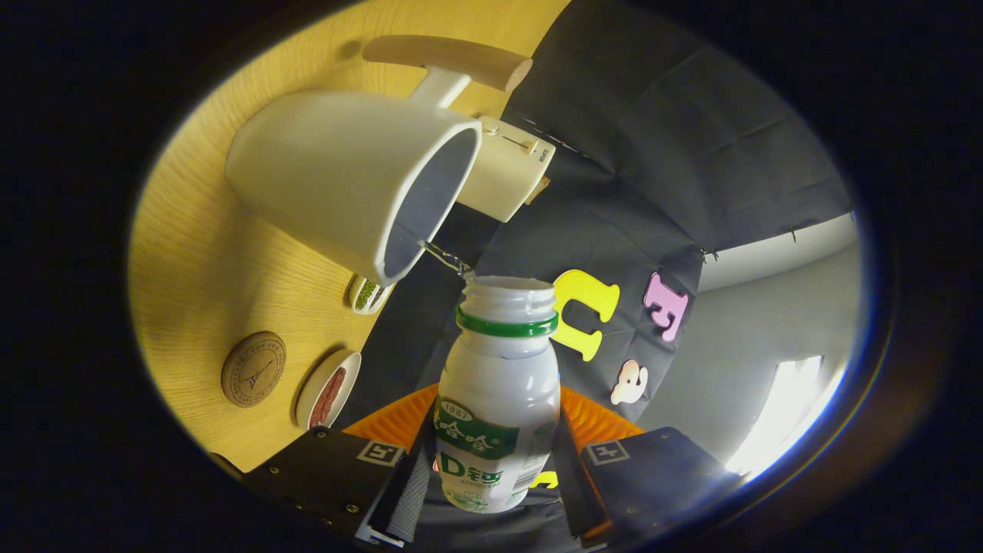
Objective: Take the bottle from table, then pour the juice into the cup, finally place the bottle on the coaster
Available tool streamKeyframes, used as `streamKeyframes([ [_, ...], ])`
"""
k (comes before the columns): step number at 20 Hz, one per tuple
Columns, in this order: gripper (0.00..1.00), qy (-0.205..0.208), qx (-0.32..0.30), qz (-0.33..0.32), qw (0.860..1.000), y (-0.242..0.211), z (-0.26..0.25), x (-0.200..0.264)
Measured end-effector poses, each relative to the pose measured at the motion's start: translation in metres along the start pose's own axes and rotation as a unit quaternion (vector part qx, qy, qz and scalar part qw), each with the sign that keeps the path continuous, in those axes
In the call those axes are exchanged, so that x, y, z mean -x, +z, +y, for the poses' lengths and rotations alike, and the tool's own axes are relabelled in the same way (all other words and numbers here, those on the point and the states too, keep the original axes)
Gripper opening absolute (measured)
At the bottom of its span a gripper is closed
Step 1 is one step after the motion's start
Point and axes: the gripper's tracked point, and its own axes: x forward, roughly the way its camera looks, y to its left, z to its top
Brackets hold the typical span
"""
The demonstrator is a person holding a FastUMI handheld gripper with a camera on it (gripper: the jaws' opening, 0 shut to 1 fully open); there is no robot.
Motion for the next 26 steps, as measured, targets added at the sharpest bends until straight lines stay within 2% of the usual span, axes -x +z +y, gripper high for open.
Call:
streamKeyframes([
  [13, 0.71, -0.008, 0.055, -0.011, 0.998, -0.0006, -0.0005, 0.0040],
  [22, 0.71, 0.002, 0.044, -0.014, 0.999, 0.0053, 0.0012, 0.0081],
  [26, 0.71, 0.020, 0.006, -0.009, 1.000, 0.0066, 0.0052, 0.0095],
])
